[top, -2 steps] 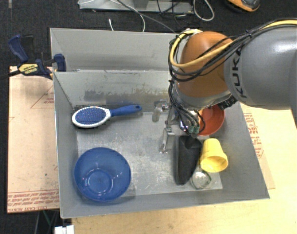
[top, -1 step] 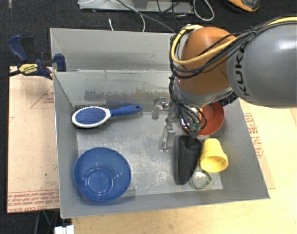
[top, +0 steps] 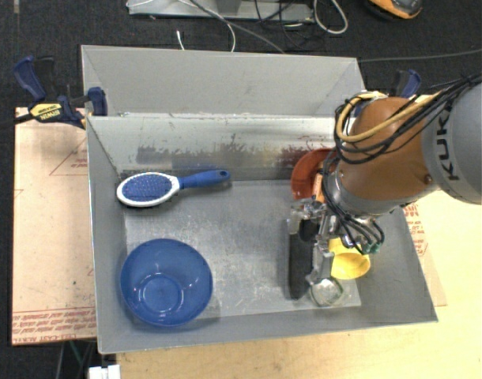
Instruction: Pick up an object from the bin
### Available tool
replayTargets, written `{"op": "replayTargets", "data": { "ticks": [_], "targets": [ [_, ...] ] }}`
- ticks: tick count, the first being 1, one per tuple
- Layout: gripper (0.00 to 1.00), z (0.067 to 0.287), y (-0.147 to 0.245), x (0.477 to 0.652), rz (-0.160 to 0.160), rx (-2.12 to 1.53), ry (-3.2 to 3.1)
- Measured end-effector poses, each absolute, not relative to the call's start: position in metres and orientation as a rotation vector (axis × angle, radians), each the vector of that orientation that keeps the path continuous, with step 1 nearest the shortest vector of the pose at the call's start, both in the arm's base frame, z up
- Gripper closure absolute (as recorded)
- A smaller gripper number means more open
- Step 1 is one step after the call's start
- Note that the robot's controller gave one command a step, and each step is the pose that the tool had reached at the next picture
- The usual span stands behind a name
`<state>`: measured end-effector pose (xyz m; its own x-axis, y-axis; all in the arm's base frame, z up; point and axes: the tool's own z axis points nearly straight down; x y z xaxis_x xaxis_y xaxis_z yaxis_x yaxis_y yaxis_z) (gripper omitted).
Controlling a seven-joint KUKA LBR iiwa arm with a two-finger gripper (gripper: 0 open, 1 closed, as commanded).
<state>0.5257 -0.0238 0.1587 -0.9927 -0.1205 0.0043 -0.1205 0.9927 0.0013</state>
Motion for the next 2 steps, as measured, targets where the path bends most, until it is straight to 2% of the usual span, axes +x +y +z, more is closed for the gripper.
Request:
{"op": "replayTargets", "data": {
  "ticks": [1,2],
  "targets": [
    [0.00,0.115,-0.019,0.519,-0.009,0.341,-3.130],
    [0.00,0.137,-0.022,0.517,-0.011,0.323,-3.123]
  ]
}}
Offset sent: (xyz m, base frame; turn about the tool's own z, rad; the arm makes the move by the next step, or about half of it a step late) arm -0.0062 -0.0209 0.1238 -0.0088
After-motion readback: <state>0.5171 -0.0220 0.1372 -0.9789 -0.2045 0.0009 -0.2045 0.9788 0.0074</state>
